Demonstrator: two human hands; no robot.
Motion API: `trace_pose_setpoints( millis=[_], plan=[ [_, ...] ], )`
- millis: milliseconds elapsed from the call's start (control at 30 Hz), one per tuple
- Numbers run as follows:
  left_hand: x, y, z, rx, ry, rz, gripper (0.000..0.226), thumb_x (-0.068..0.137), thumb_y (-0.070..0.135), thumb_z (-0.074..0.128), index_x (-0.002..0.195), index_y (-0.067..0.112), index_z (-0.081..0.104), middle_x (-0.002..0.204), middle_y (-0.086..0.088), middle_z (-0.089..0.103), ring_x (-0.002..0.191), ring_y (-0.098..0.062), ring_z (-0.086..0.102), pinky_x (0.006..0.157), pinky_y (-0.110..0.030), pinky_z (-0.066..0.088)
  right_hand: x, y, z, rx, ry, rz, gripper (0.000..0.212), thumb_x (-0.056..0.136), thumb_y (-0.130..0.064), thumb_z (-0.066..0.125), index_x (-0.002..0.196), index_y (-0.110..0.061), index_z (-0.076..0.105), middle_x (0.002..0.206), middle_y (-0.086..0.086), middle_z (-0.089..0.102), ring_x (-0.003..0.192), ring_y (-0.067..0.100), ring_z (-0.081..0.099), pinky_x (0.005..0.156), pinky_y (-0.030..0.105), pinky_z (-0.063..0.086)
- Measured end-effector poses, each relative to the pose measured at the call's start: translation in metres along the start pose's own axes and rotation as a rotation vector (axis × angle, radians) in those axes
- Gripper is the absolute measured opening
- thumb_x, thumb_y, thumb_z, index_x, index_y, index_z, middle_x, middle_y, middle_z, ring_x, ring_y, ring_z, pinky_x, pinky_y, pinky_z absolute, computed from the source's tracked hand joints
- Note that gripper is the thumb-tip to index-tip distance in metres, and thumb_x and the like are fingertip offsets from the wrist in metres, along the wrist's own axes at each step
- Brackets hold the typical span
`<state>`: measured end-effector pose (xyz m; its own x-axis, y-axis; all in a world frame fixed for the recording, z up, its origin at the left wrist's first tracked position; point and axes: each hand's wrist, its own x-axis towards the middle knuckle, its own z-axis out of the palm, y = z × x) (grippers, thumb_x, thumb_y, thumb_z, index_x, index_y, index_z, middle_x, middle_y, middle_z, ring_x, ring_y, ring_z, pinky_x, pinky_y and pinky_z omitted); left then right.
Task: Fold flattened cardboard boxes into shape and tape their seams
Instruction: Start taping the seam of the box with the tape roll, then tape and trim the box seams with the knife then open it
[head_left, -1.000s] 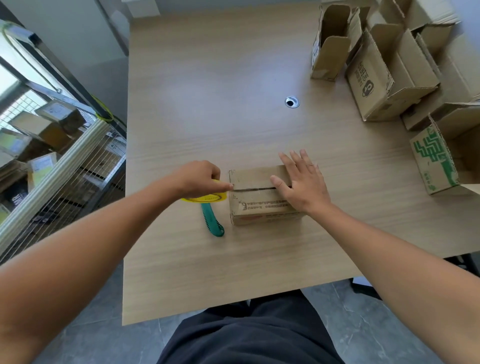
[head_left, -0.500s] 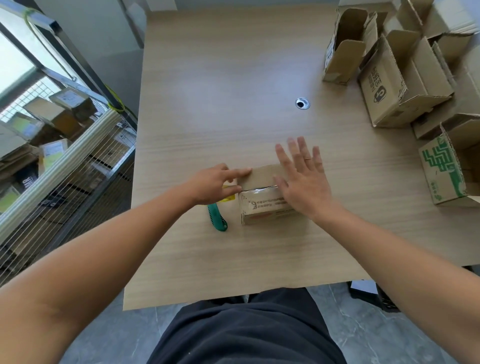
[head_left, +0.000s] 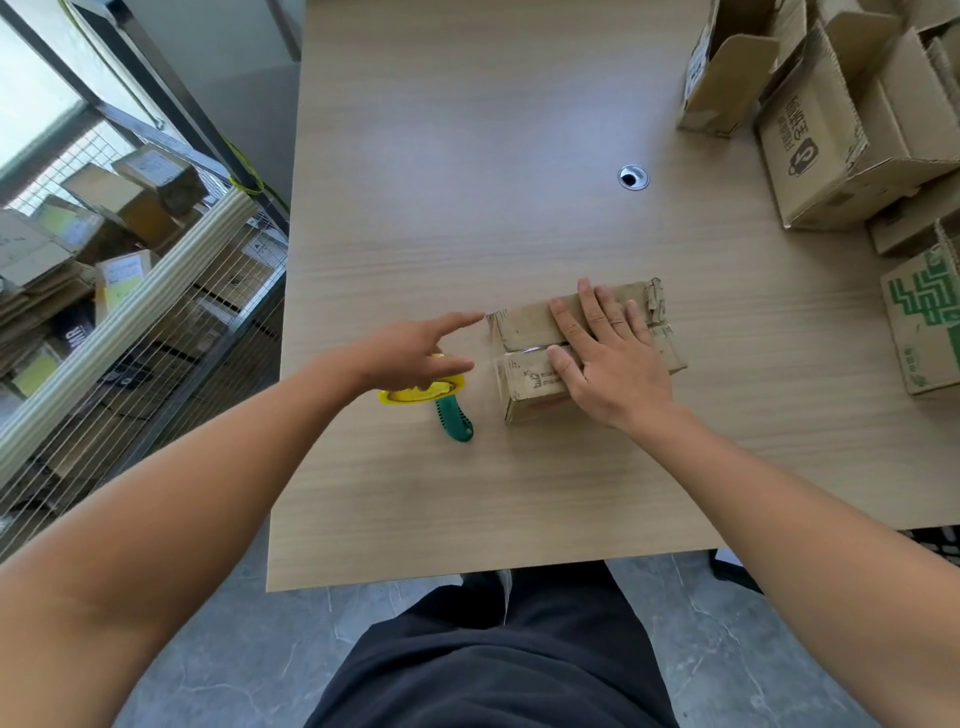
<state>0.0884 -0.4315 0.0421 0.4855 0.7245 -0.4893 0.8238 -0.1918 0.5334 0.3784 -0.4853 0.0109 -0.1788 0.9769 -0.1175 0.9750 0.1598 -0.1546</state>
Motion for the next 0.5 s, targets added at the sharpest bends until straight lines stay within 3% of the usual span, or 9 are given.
trace_pose_setpoints(
  millis=[100,300,500],
  plan=[
    [0.011,0.004,-0.002,0.060,-0.030,0.068,0.071,0.099,0.056,0.049,0.138,0.077,-0.005,0.077,0.008,0.071,0.073,-0.007,0.064,0.069,-0.023,0.047,0.005,0.003,-0.005,0.004,-0.029,0.021,0.061,0.098,-0.065,0.000,0.156,-0.047,-0.007,0.169,-0.009,-0.016,0.154,0.009,-0.017,0.125,0.040,-0.013],
    [0.033,0.011,-0.014,0.198,-0.005,0.117,0.064,0.099,0.053,0.047,0.131,0.084,0.000,0.076,0.010,0.068,0.072,-0.005,0.055,0.068,-0.028,0.040,0.020,0.008,-0.010,0.036,-0.060,0.047,0.063,0.095,-0.062,0.006,0.156,-0.053,-0.006,0.168,-0.012,-0.016,0.154,0.008,-0.015,0.124,0.038,-0.015],
    [0.045,0.015,-0.018,0.231,0.069,0.094,0.064,0.099,0.054,0.045,0.130,0.084,-0.004,0.073,-0.002,0.068,0.078,-0.020,0.062,0.075,-0.038,0.050,0.041,0.009,-0.008,0.025,-0.044,0.106,0.064,0.094,-0.071,0.004,0.155,-0.054,-0.006,0.169,-0.011,-0.013,0.154,0.006,-0.017,0.125,0.039,-0.012]
  ],
)
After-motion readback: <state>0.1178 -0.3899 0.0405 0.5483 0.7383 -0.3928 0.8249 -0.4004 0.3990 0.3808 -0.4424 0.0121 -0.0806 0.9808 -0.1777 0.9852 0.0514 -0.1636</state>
